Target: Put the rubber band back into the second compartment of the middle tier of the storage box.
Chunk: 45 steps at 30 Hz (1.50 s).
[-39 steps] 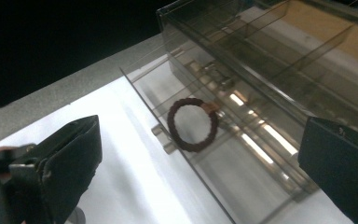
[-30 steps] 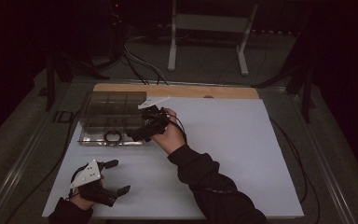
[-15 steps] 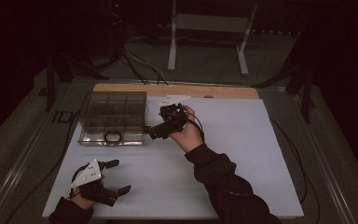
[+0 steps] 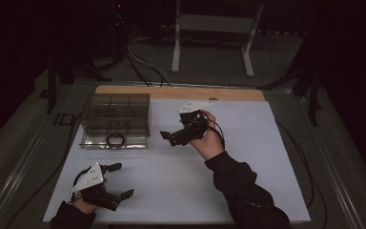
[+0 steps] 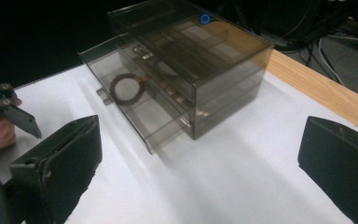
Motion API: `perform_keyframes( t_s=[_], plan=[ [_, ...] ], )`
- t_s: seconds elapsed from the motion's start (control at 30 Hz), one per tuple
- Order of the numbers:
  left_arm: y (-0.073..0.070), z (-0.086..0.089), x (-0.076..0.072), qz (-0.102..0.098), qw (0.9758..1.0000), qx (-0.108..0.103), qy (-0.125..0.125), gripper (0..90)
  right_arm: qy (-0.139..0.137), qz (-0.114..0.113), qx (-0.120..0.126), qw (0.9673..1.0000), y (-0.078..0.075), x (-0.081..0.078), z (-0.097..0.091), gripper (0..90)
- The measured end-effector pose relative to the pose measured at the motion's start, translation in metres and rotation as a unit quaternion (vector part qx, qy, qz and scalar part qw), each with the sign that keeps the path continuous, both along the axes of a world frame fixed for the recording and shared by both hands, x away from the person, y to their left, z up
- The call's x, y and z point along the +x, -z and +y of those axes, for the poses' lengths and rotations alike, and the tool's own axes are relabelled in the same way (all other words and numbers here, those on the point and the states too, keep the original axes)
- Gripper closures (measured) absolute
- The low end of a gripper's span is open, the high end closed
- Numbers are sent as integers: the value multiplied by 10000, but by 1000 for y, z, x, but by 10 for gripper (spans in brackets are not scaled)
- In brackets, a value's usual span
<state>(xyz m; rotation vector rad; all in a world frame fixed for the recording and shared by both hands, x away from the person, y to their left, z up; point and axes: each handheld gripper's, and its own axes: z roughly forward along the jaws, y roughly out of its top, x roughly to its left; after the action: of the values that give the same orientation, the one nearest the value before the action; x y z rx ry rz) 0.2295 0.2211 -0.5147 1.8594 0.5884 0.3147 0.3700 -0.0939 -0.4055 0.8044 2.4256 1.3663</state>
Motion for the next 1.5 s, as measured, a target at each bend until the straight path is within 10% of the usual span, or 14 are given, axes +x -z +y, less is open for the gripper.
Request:
perform_keyframes(
  t_s=[1.5],
  plan=[
    [0, -2, 1, -8, 10000, 48, 35, 4, 716, 283, 74, 9970, 86, -39, -133, 0]
  ],
)
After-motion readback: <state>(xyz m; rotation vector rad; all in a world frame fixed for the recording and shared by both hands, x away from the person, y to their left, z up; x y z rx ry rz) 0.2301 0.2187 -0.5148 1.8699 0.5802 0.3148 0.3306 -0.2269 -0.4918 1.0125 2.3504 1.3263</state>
